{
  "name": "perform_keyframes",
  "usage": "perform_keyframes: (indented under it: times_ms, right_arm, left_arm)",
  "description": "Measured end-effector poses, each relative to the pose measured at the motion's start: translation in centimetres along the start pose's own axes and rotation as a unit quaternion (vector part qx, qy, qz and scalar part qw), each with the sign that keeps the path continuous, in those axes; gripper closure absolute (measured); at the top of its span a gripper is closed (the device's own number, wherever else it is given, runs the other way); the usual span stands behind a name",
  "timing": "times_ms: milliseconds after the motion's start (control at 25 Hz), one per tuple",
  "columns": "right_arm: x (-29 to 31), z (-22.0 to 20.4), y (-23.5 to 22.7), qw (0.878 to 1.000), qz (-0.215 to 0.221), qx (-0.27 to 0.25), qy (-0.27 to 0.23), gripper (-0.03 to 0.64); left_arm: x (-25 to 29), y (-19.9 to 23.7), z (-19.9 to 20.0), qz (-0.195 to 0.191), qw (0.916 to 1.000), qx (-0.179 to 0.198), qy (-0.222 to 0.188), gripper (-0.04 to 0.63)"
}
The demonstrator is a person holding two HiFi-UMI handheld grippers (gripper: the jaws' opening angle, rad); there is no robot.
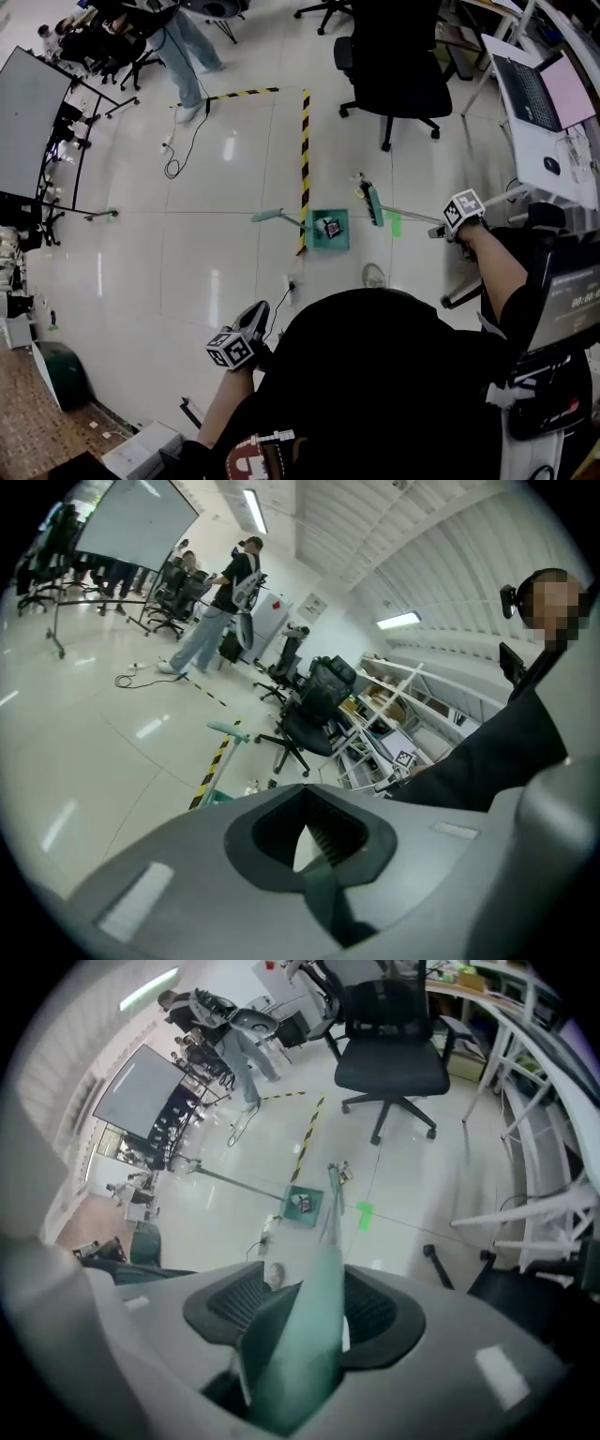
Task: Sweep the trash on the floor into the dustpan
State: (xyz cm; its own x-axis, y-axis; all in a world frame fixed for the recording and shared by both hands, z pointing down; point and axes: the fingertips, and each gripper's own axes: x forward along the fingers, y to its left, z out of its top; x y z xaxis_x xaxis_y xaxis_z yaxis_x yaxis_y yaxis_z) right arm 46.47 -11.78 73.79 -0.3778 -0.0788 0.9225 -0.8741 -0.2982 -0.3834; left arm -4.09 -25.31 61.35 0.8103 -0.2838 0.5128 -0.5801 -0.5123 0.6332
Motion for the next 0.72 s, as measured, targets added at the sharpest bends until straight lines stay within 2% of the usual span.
perform_keyframes:
  times_ms: [120, 240, 320, 520, 720]
  right_arm:
    - [0.2, 5.3, -2.8, 0.998, -0.025, -0.043, 0.031, 0.367]
    - [0.8, 9.7, -4.7, 0.993, -0.066, -0.084, 0.057, 0.367]
    - [1.6, 12.0, -5.1, 0.984, -0.105, -0.119, 0.078, 0.367]
    - [5.8, 15.3, -4.0, 0.958, -0.195, -0.172, 0.119, 0.367]
    - [11.2, 16.2, -2.0, 0.939, -0.24, -0.19, 0.155, 0.367]
  left_arm:
    - [1.3, -1.2, -0.3, 0.021, 0.9993, -0.028, -0.013, 0.597]
    - [2.0, -1.8, -1.0, 0.03, 0.9993, -0.024, -0.002, 0.597]
    - [1.5, -1.0, -1.2, 0.041, 0.9988, -0.029, 0.002, 0.597]
    - [-0.9, 2.6, -1.8, 0.061, 0.9967, -0.053, 0.012, 0.597]
    - [-3.5, 4.8, -3.6, 0.08, 0.9931, -0.083, 0.022, 0.597]
